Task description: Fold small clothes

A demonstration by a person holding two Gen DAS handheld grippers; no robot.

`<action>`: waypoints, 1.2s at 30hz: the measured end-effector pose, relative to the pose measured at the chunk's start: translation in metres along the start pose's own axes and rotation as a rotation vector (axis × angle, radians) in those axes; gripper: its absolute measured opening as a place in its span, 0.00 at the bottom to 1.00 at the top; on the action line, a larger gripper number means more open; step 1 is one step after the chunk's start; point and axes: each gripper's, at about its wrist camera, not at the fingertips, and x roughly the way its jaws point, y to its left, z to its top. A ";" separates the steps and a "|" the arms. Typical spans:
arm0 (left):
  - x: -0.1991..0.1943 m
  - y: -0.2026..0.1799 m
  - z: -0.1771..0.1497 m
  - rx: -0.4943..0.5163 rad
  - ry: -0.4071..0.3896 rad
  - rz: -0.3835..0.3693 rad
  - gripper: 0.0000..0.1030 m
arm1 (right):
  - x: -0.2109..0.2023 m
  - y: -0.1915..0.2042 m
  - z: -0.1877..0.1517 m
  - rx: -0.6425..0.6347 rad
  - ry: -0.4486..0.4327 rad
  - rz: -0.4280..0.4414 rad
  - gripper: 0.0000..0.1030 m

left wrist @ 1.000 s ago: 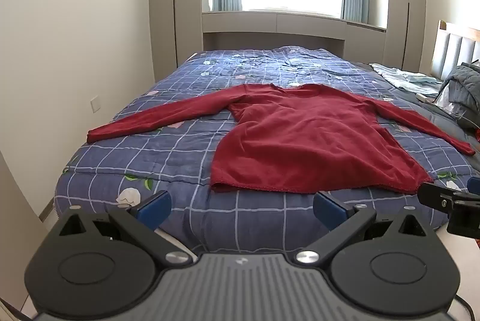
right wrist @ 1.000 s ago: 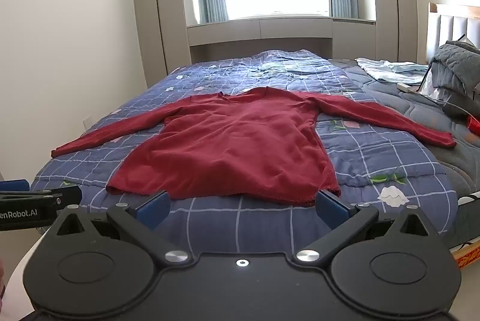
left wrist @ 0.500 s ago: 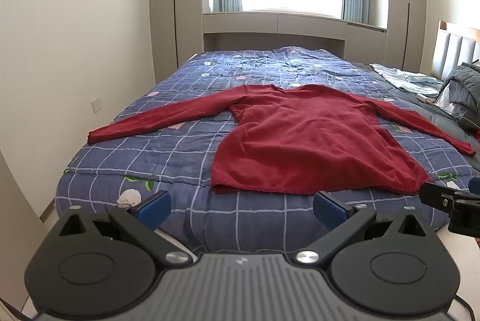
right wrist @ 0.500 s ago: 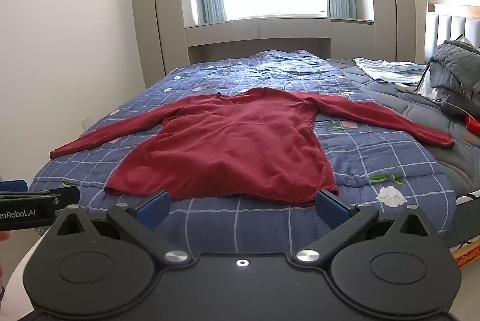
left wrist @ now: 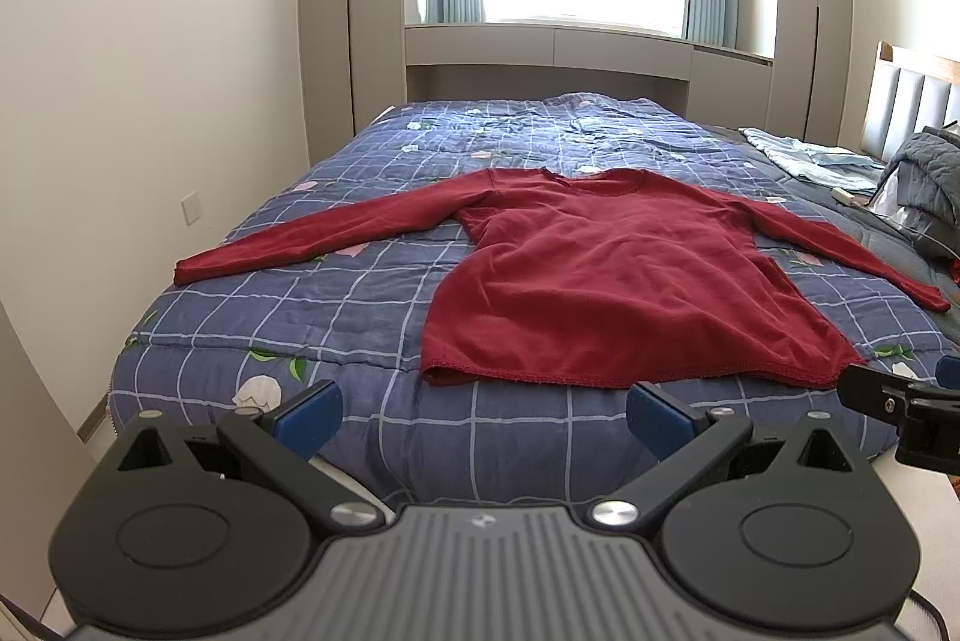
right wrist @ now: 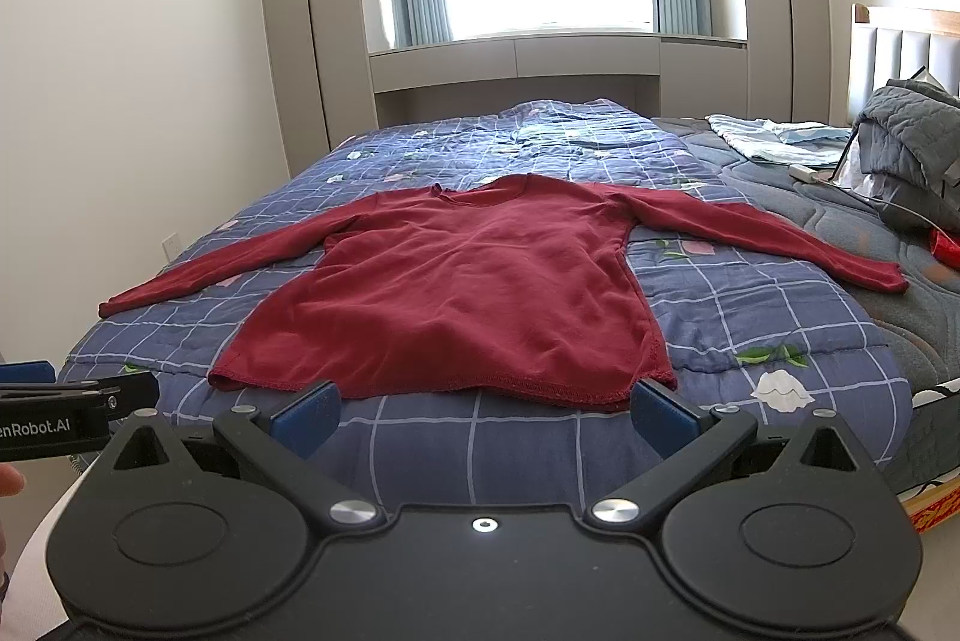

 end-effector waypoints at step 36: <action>-0.002 0.001 -0.001 0.000 0.001 -0.001 1.00 | 0.002 0.000 -0.001 0.001 0.004 0.000 1.00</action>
